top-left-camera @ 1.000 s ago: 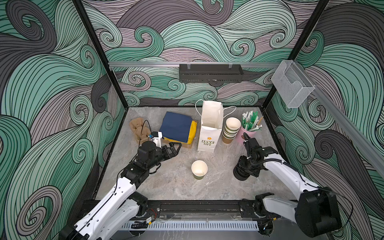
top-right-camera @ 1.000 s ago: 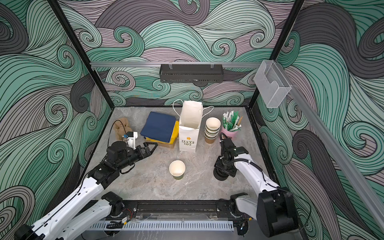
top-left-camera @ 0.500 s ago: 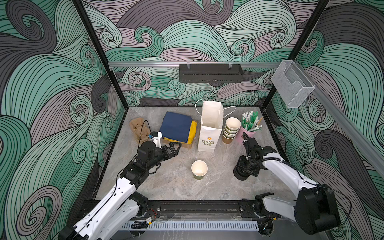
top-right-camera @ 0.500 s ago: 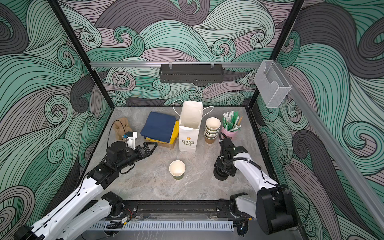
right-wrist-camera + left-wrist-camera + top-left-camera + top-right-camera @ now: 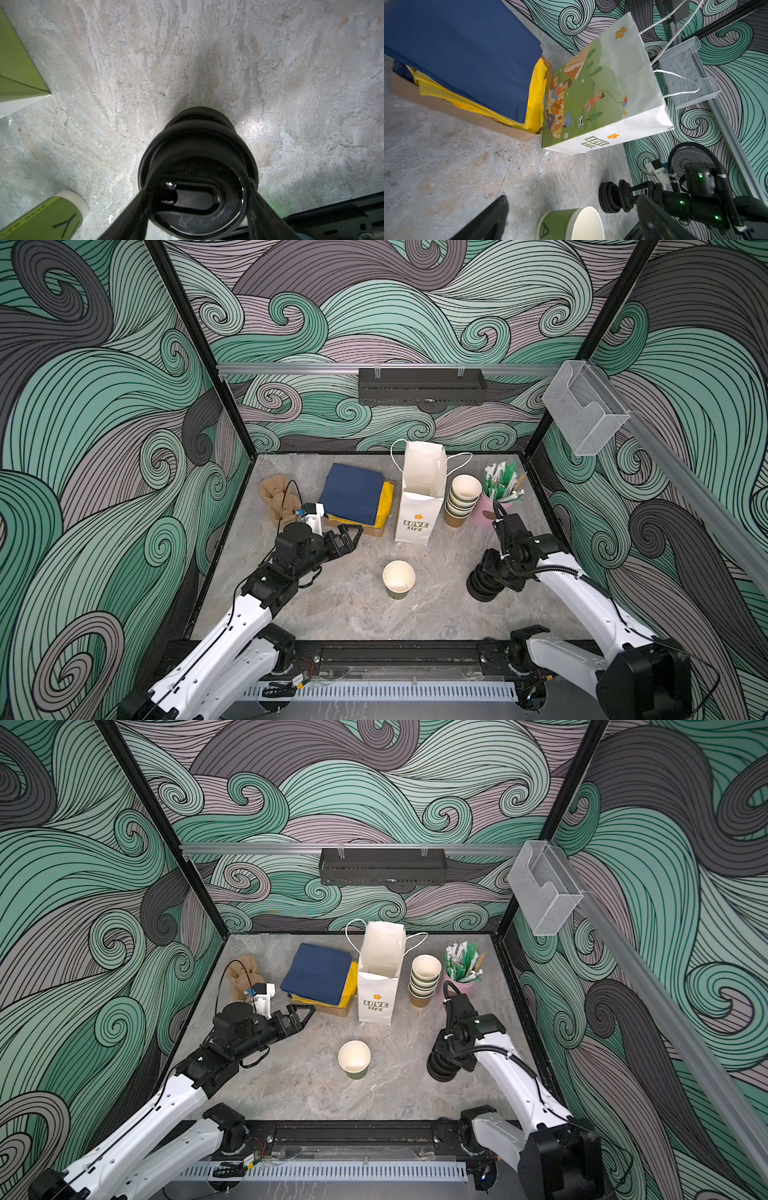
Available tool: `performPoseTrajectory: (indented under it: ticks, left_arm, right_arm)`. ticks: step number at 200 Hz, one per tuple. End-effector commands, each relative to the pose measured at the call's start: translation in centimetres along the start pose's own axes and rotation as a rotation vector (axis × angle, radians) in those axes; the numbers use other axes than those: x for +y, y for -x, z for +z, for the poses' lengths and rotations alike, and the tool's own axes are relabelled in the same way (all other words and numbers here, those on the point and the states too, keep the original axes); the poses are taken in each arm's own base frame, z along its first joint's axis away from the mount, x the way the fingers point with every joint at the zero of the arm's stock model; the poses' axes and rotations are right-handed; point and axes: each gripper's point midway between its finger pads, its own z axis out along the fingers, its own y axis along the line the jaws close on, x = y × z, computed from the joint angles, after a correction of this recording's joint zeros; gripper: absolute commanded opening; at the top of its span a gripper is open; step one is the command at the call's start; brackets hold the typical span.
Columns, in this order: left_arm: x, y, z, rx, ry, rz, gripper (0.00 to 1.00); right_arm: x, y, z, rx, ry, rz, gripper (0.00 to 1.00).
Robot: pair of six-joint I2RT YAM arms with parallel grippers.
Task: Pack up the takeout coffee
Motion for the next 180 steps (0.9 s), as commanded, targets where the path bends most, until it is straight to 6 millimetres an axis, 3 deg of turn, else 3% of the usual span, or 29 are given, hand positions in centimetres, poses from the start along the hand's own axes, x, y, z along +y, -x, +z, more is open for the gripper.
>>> performPoseTrajectory:
  ticks: [1,25,70,92,123,153,180]
  left_arm:
    - [-0.7,-0.6,0.1,0.033,-0.031,0.026,0.99]
    - [-0.8,-1.7,-0.1,0.093,-0.04,0.027,0.99]
    - [1.3,-4.7,-0.3,0.197,0.004,-0.018,0.99]
    - [2.5,-5.3,-0.1,0.184,0.026,-0.065,0.98]
    - [4.0,-5.6,0.2,0.145,0.052,-0.131,0.99]
    - [4.6,-5.4,0.0,0.112,0.076,-0.153,0.99]
    - [5.0,-5.3,-0.5,0.086,0.086,-0.156,0.99]
  right_arm:
    - [-0.1,-0.3,-0.8,0.012,-0.019,-0.058,0.65]
    - [1.0,-0.6,-2.4,0.008,-0.011,-0.143,0.65]
    - [3.4,-3.3,-6.8,-0.048,-0.011,-0.383,0.63]
    - [5.9,-4.9,-8.9,-0.115,0.033,-0.541,0.62]
    - [11.2,-6.7,-11.2,-0.19,0.107,-0.764,0.63]
    - [16.4,-9.0,-11.0,-0.164,0.181,-0.935,0.64]
    - [19.2,-10.6,-9.6,-0.098,0.215,-1.008,0.64]
